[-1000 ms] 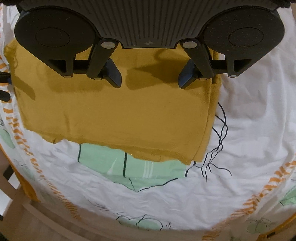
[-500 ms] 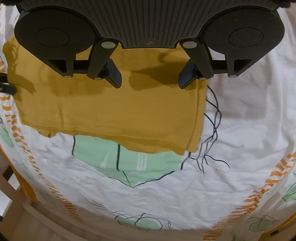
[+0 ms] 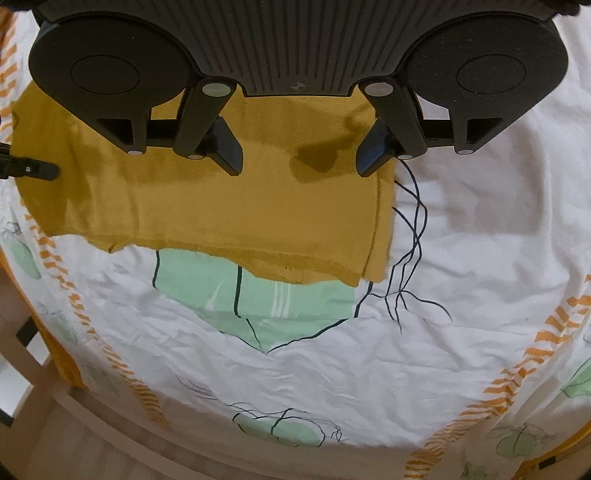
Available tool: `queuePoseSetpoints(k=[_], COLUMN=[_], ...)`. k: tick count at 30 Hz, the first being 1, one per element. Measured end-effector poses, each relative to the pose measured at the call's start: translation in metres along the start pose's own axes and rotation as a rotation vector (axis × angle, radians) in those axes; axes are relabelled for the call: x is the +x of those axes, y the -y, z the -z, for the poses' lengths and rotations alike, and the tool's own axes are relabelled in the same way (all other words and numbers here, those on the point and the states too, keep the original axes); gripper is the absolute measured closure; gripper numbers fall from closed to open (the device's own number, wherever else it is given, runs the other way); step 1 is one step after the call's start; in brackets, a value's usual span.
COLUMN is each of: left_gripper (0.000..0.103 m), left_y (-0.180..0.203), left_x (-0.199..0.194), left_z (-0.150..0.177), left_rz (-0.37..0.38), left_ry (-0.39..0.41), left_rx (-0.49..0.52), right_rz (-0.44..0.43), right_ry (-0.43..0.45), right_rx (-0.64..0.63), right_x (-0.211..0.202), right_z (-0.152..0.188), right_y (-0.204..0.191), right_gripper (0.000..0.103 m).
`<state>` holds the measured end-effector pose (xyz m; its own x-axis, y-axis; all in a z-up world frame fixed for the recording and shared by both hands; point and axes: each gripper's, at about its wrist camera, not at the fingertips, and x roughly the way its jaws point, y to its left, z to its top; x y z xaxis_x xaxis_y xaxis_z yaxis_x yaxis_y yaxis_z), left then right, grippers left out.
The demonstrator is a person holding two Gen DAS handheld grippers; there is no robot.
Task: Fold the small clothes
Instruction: 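Grasp the folded sweater edge with the right gripper and lift it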
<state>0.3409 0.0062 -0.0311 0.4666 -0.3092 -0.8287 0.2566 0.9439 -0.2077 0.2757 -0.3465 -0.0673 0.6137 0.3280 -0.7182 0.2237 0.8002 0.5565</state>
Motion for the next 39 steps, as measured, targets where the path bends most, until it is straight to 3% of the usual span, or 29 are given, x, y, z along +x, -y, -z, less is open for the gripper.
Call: queuePoseSetpoints(k=[9, 27, 35, 39], left_gripper=[0.037, 0.037, 0.037, 0.037], left_y=[-0.026, -0.089, -0.100, -0.103], left_x=[-0.013, -0.031, -0.032, -0.033], left_z=[-0.004, -0.006, -0.007, -0.007], left_rz=[0.021, 0.018, 0.017, 0.009], left_ry=[0.011, 0.025, 0.027, 0.030], left_rx=[-0.045, -0.160, -0.179, -0.182], right_rz=[-0.009, -0.096, -0.012, 0.021], right_ry=[-0.012, -0.077, -0.093, -0.093], right_rx=[-0.063, -0.133, -0.233, -0.277], right_x=[0.014, 0.085, 0.117, 0.127], right_z=[0.002, 0.043, 0.057, 0.064], right_y=[-0.064, -0.163, -0.201, -0.213], right_gripper=[0.075, 0.076, 0.076, 0.070])
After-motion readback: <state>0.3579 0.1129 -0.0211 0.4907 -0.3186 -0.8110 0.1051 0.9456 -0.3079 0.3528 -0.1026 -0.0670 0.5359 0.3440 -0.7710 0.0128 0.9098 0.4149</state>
